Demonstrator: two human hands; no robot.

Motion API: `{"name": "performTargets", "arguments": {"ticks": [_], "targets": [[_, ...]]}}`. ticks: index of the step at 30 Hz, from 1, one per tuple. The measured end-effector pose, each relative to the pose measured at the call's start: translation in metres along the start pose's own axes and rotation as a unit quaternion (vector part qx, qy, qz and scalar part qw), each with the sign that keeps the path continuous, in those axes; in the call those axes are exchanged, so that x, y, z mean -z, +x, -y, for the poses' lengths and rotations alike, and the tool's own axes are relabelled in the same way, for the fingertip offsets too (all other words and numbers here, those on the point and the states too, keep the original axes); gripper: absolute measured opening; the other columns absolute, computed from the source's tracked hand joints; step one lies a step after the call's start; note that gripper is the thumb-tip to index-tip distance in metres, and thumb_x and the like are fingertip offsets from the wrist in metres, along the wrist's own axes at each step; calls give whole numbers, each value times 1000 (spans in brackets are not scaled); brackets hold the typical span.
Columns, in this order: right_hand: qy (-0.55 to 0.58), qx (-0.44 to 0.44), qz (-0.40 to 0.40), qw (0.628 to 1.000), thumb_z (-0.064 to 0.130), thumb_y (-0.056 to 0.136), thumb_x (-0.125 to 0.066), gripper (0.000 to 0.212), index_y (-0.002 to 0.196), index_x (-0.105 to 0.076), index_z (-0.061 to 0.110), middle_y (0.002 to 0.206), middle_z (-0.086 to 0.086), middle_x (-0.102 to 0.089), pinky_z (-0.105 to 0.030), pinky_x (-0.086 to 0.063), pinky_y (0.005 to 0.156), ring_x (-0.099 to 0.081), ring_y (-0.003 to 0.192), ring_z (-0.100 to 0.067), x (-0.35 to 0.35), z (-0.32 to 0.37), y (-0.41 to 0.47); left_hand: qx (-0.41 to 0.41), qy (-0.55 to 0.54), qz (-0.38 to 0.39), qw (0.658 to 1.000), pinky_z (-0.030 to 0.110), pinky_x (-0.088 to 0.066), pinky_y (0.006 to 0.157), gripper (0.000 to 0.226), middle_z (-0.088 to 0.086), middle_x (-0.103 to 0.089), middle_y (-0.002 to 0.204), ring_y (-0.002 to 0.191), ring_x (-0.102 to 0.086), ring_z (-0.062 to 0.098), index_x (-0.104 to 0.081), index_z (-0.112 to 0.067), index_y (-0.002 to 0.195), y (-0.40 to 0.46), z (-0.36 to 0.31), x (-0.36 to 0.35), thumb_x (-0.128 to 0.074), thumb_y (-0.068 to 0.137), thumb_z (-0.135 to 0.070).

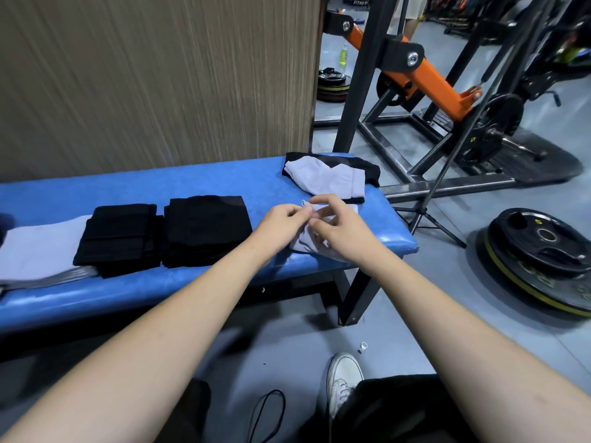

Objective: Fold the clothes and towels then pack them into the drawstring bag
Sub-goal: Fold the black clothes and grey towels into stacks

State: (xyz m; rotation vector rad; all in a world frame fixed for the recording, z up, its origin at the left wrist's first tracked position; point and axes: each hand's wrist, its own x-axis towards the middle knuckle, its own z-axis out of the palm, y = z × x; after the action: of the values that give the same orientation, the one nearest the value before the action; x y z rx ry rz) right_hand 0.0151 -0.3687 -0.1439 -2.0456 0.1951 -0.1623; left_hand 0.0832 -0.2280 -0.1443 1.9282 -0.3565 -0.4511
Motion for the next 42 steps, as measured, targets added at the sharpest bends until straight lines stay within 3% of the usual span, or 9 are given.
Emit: {"name": "performTargets", "arguments": {"ticks": [5,10,14,18,22,25,29,33,42], "targets": [[135,-50,-40,989,-19,82,-28,51,114,-52,12,103,-17,-67,-28,-47,58,-64,66,-30,12,1,-2,-6,30,-11,999,40,-54,92,35,-1,-70,108,103,-66,20,-64,-19,118,1,4,-4,-69,84,-18],[9,-46,-208,977,4,89,-52,33,116,-57,22,114,-5,-58,-28,-47,80,-58,90,-16,34,-10,1,-26,-45,-26,998,36,-56,92,31,-2,-68,116,107,-65,14,-61,-19,119,-5,-6,-2,-61,90,-7],[225,-111,-111,962,22,94,-61,38,130,-51,28,117,-5,-67,-24,-51,66,-66,90,-18,32,1,-1,-51,-99,-51,992,42,-56,95,34,-2,-69,118,112,-64,15,-62,-20,119,-14,-16,14,-59,88,-6],[343,-68,-77,934,18,89,-67,45,130,-53,30,125,-6,-67,-45,-57,92,-68,110,-26,13,24,5,-73,-122,-81,986,49,-57,91,32,2,-73,110,104,-69,21,-64,-20,111,-29,-19,46,-56,85,-3],[372,-32,-48,926,7,87,-70,55,133,-50,31,117,-10,-70,-42,-59,85,-71,102,-26,-21,56,14,-85,-129,-119,981,57,-56,88,35,8,-74,102,93,-71,24,-62,-24,110,-50,-15,91,-54,83,-4],[358,-7,-24,933,5,90,-67,55,135,-47,28,102,-9,-70,-34,-58,71,-70,85,-20,-58,86,17,-102,-121,-153,976,53,-55,83,44,21,-70,97,78,-65,25,-56,-34,113,-70,-7,130,-52,82,-4],[321,25,20,947,19,88,-65,43,125,-52,35,81,-12,-54,-33,-43,64,-52,68,-20,-114,124,18,-110,-135,-216,961,40,-52,71,42,7,-68,81,71,-61,21,-53,-30,113,-96,10,184,-50,85,2],[292,57,56,953,8,89,-63,58,136,-44,35,59,8,-51,-23,-41,57,-45,53,-8,-168,149,20,-77,-124,-281,948,40,-42,69,34,11,-51,76,70,-47,24,-62,-32,95,-117,38,237,-52,81,-4],[-5,150,36,988,12,88,-61,28,114,-66,20,103,-1,-55,-20,-37,76,-47,72,-6,-270,176,24,4,-5,-382,924,25,-47,82,32,-1,-64,104,85,-60,9,-66,-18,117,-152,97,307,-60,87,-10]]}}
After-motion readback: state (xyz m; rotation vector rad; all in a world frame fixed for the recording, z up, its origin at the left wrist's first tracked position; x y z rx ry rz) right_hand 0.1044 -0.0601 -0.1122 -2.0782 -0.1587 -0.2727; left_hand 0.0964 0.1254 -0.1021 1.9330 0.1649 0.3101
